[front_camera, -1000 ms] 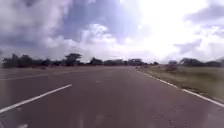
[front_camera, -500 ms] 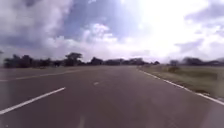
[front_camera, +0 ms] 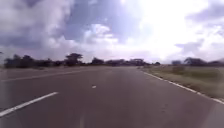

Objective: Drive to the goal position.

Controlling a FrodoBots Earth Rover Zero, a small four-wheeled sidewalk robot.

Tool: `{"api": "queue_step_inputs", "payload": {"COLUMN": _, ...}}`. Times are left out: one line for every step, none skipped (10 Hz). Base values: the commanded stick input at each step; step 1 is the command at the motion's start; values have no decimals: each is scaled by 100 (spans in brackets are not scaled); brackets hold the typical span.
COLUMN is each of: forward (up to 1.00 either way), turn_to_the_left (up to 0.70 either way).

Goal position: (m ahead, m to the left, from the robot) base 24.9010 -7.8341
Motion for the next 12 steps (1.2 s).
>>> {"api": "queue_step_inputs", "payload": {"forward": 100, "turn_to_the_left": 0}}
{"api": "queue_step_inputs", "payload": {"forward": 100, "turn_to_the_left": 0}}
{"api": "queue_step_inputs", "payload": {"forward": 100, "turn_to_the_left": 0}}
{"api": "queue_step_inputs", "payload": {"forward": 100, "turn_to_the_left": -18}}
{"api": "queue_step_inputs", "payload": {"forward": 100, "turn_to_the_left": -35}}
{"api": "queue_step_inputs", "payload": {"forward": 100, "turn_to_the_left": -40}}
{"api": "queue_step_inputs", "payload": {"forward": 100, "turn_to_the_left": -40}}
{"api": "queue_step_inputs", "payload": {"forward": 100, "turn_to_the_left": -40}}
{"api": "queue_step_inputs", "payload": {"forward": 100, "turn_to_the_left": -40}}
{"api": "queue_step_inputs", "payload": {"forward": 100, "turn_to_the_left": -22}}
{"api": "queue_step_inputs", "payload": {"forward": 100, "turn_to_the_left": -2}}
{"api": "queue_step_inputs", "payload": {"forward": 100, "turn_to_the_left": 0}}
